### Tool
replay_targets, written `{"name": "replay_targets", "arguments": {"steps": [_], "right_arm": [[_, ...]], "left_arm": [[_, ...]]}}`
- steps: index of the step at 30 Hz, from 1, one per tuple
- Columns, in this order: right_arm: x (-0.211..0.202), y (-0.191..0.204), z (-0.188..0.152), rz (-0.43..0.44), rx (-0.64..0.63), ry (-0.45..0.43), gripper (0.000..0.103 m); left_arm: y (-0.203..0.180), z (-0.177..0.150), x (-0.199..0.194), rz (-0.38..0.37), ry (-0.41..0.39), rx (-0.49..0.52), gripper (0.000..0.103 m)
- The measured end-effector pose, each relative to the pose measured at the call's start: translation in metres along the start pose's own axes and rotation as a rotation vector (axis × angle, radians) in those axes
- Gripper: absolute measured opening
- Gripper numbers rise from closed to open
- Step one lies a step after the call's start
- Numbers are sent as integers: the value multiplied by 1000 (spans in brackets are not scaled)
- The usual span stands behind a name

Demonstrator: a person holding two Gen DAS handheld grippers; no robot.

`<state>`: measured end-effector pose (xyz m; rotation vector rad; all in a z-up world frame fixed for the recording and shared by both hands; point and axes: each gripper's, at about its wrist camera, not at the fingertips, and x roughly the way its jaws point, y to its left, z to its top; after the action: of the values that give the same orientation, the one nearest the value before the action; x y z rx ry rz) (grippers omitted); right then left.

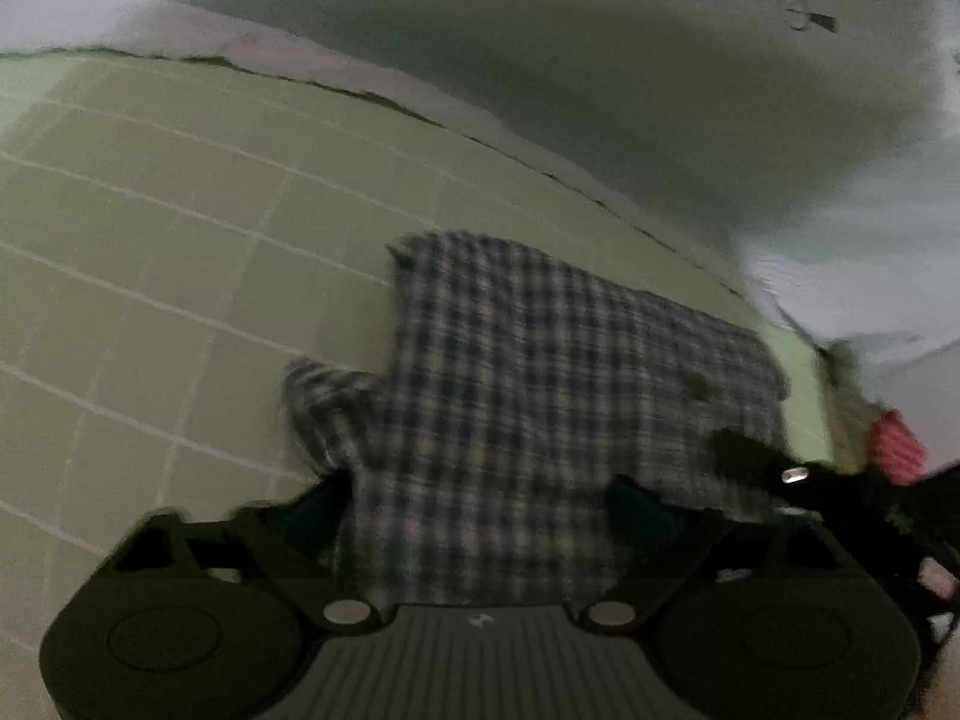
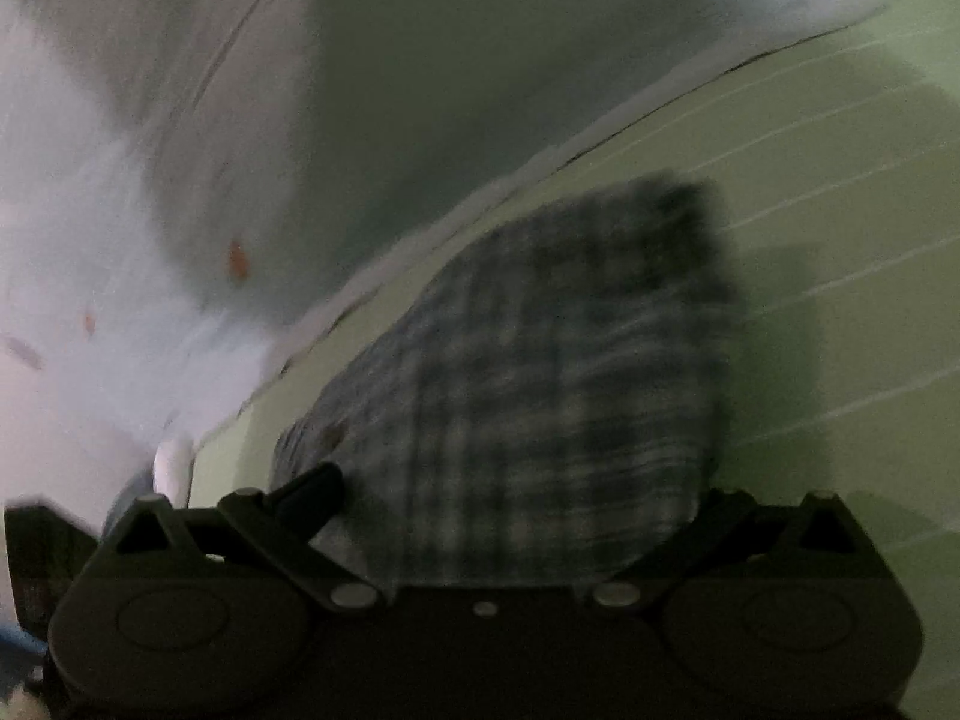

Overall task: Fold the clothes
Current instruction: 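Lift the folded shirt with both grippers and carry it toward the clothes stack, then lower the folded shirt onto the red clothes stack with both grippers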

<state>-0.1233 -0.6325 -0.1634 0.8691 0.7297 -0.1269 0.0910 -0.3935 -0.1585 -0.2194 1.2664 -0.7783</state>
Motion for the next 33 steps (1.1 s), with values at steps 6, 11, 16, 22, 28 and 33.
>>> {"name": "replay_targets", "arguments": {"steps": [6, 11, 16, 22, 28, 33], "right_arm": [[-17, 34, -35, -39, 25, -21, 40], [-61, 49, -74, -52, 108, -103, 40], [-116, 67, -123, -95, 164, -215, 40], [-167, 78, -170, -172, 244, -329, 40], [-209, 64, -194, -209, 292, -399, 40], [-240, 48, -208, -230, 322, -451, 40]], "left_arm": [[-22, -23, -27, 17, -8, 32, 28], [-43, -50, -62, -18, -20, 126, 28], [-58, -81, -88, -87, 6, 212, 28], [-82, -114, -99, -164, 95, 336, 28], [-117, -149, -95, -207, 147, 457, 28], [-150, -177, -88, -217, 154, 491, 28]]}}
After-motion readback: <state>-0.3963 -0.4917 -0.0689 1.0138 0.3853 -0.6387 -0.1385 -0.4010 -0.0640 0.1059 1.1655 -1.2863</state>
